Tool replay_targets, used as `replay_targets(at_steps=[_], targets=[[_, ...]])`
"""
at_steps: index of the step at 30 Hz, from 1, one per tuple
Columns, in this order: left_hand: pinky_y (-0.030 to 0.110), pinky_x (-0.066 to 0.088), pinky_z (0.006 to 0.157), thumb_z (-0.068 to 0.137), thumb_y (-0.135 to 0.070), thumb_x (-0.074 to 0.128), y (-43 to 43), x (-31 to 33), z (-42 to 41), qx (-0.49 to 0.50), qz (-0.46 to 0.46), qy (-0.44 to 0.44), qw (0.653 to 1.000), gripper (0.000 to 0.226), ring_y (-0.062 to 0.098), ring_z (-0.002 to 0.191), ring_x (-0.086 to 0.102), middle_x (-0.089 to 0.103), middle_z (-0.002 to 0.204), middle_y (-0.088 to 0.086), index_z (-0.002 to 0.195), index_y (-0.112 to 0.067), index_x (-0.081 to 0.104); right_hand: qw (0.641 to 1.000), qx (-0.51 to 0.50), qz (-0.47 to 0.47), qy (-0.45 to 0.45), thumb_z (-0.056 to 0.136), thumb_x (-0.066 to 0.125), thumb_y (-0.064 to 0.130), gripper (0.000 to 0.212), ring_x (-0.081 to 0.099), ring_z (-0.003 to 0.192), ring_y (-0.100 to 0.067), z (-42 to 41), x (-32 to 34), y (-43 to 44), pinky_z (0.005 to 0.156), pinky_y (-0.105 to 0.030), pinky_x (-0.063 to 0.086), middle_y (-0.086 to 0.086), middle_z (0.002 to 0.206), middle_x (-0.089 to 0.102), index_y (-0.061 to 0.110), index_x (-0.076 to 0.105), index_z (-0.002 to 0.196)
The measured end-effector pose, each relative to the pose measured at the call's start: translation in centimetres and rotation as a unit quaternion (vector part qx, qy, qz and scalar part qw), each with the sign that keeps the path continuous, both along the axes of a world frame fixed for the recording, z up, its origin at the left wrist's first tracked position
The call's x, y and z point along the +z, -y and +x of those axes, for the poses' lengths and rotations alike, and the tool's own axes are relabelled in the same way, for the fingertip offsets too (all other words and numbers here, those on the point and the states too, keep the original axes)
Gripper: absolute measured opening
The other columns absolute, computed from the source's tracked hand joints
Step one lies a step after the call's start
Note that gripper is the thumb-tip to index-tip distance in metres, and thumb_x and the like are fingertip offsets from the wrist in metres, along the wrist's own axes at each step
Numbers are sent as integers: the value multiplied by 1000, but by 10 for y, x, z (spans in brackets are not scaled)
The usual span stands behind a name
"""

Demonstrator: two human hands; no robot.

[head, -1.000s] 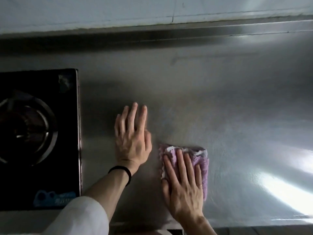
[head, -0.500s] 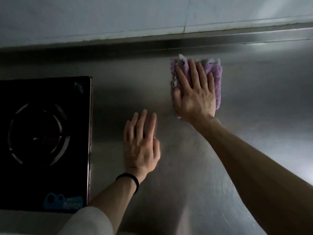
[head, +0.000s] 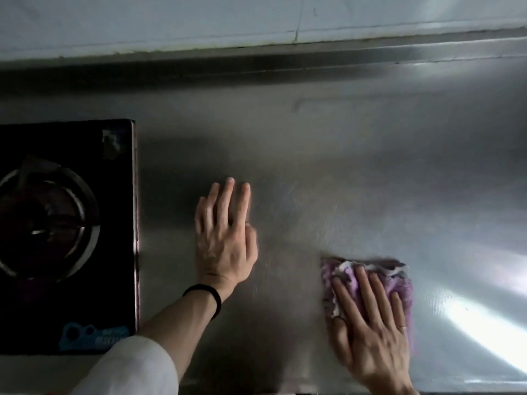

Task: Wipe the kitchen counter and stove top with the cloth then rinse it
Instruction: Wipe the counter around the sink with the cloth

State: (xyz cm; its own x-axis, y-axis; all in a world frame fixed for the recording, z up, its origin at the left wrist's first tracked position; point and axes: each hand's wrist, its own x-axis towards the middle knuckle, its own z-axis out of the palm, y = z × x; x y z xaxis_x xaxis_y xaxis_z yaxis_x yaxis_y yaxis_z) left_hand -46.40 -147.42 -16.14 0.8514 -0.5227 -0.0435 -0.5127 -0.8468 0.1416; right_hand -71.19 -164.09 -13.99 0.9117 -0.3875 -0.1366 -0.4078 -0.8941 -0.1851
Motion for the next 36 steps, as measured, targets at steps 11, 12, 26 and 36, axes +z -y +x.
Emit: replay_targets(at_steps=[11,12,26,36], targets=[[54,16,129,91,-27,50,0,-4,0,-3,-9,10,1000,75,37,156,24,26,170,11,163,-19,29,965,-257,-24,-39,96,37,41,70,23,156,-41,7,0,10,124,-63,17,-19,169,23,19,33,162],[54,16,128,91,-27,50,1,-4,0,-2,-9,10,1000,76,37,156,24,26,170,11,163,-19,29,973,-229,-16,-35,96,40,41,69,22,156,-40,17,-1,-7,125,-62,14,-17,170,23,20,34,162],[52,12,130,91,-29,48,-1,-8,-1,-6,-3,13,1000,76,35,158,21,24,171,9,164,-20,28,999,7,37,1,86,55,45,72,26,157,-21,41,-3,-82,125,-48,24,0,168,31,37,42,157],[52,16,128,92,-28,44,0,-7,0,0,-8,15,1000,73,36,155,24,27,170,10,163,-19,31,990,-135,-45,-1,88,43,37,63,42,144,-46,-17,9,45,125,-51,17,-25,159,39,9,56,144]])
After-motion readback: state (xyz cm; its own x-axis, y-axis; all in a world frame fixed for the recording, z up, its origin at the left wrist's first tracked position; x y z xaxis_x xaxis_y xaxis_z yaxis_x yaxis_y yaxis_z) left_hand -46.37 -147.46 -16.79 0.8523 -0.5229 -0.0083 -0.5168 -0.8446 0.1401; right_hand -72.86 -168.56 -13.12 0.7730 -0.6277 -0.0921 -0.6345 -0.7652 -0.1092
